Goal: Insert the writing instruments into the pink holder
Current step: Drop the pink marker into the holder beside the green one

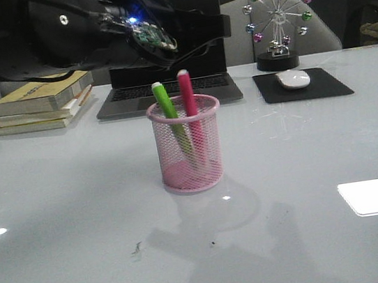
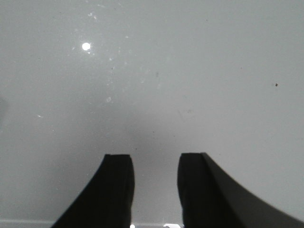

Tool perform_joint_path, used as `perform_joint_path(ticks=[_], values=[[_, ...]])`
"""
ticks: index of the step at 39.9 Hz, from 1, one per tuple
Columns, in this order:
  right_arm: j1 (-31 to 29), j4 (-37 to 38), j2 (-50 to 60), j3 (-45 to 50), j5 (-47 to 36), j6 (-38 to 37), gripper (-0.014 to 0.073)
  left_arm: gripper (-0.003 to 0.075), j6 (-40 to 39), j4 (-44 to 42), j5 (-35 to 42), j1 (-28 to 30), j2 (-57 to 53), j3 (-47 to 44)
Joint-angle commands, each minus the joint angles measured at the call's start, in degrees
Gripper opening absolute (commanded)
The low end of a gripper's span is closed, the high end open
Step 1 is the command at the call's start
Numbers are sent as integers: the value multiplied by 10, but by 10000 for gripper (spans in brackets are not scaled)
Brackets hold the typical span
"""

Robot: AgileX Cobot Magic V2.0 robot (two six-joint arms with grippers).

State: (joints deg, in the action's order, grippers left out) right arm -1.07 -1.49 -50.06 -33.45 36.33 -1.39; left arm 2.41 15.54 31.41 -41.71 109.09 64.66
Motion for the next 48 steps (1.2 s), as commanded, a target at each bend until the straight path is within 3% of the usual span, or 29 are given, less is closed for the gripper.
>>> perform_joint_path(ticks=[1, 9, 13, 19, 25, 34, 48], values=[[-5, -1, 7, -15, -29, 3, 360, 556, -2, -7, 38, -2, -46, 14], [-5, -1, 7, -15, -29, 3, 360, 493, 88, -7, 24, 17, -119, 14], [-5, -1, 7, -15, -29, 3, 360, 492, 138, -7, -33, 37, -176, 14], [-5, -1, 7, -15, -31, 3, 360, 491, 145, -7, -167, 89, -276, 14], [-5, -1, 7, -15, -39, 3, 360, 491, 145, -7, -206, 152, -358, -10], [-5, -1, 7, -15, -83, 3, 360, 491, 145, -7, -244, 255, -505, -114], [-4, -10, 8, -15, -117, 4, 360, 491, 145, -7, -303, 359, -715, -283]])
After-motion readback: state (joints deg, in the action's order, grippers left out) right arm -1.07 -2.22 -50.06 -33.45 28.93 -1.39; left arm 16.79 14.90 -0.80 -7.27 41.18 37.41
